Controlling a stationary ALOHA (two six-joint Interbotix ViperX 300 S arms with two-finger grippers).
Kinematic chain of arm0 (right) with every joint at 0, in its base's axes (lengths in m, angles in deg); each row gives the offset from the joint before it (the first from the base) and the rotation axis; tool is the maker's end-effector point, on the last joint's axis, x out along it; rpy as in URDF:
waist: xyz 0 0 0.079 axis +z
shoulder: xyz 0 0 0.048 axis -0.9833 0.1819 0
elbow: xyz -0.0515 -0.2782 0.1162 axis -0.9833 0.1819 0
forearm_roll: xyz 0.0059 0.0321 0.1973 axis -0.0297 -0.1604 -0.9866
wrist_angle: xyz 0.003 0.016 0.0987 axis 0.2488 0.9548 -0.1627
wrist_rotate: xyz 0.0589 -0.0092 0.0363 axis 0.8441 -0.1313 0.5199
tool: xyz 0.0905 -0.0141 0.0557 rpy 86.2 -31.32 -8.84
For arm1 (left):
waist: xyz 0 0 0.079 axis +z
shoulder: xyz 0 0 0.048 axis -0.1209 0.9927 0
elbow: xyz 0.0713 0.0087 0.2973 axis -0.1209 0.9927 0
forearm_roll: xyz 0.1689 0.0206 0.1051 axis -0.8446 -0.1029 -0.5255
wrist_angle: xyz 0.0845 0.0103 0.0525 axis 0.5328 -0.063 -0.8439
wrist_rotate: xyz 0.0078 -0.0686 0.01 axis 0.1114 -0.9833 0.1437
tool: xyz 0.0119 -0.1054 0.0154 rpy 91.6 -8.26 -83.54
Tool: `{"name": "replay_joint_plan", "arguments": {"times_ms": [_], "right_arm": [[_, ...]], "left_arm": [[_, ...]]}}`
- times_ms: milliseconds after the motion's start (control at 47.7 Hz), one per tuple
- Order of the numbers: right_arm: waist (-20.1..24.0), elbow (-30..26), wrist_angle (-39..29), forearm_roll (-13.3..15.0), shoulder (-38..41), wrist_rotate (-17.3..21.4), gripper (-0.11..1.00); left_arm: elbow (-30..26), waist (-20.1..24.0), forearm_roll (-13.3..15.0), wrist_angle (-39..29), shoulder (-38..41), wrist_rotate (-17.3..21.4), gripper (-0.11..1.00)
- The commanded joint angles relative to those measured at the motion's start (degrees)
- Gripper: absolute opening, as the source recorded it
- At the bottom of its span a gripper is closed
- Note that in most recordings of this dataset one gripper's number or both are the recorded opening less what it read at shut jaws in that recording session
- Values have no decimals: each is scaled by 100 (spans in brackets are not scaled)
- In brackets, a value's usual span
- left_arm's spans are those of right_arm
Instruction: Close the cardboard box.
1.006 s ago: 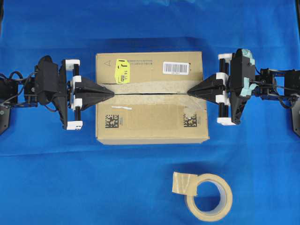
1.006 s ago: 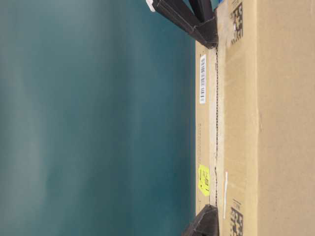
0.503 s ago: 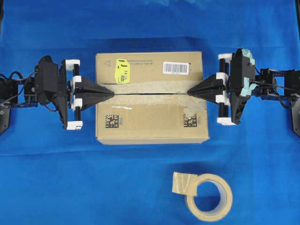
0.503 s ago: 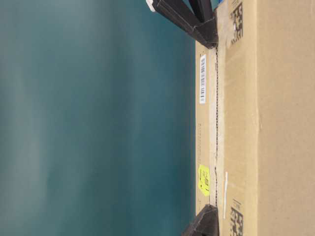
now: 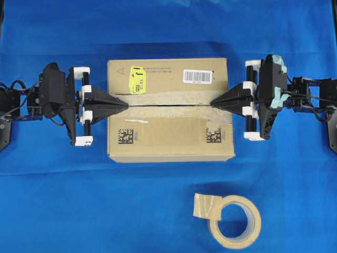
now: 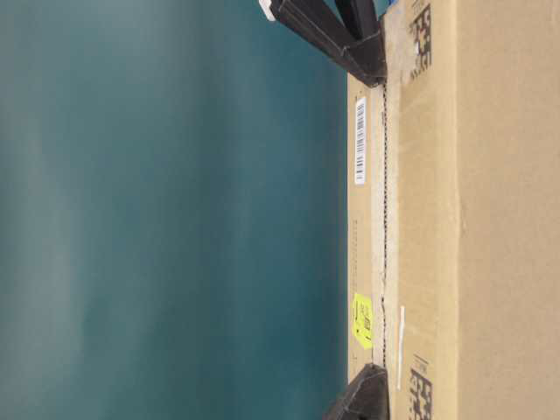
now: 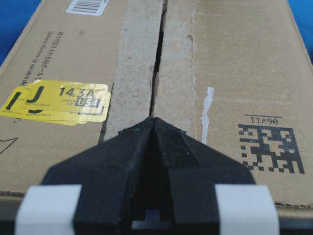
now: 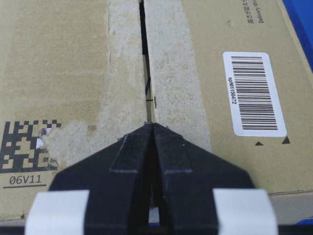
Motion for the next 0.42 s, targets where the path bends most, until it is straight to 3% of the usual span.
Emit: {"name": "replay_joint_plan", "arguments": {"times_ms": [0,398], "right_arm": [[-97,-26,62,-44,-26,9,0],[-105,-26,70,-97,-26,9,0]], "left_arm": [[-44,-70,-26,18,-44,-9,0],[-53,-79,-26,18,-44,-9,0]]}}
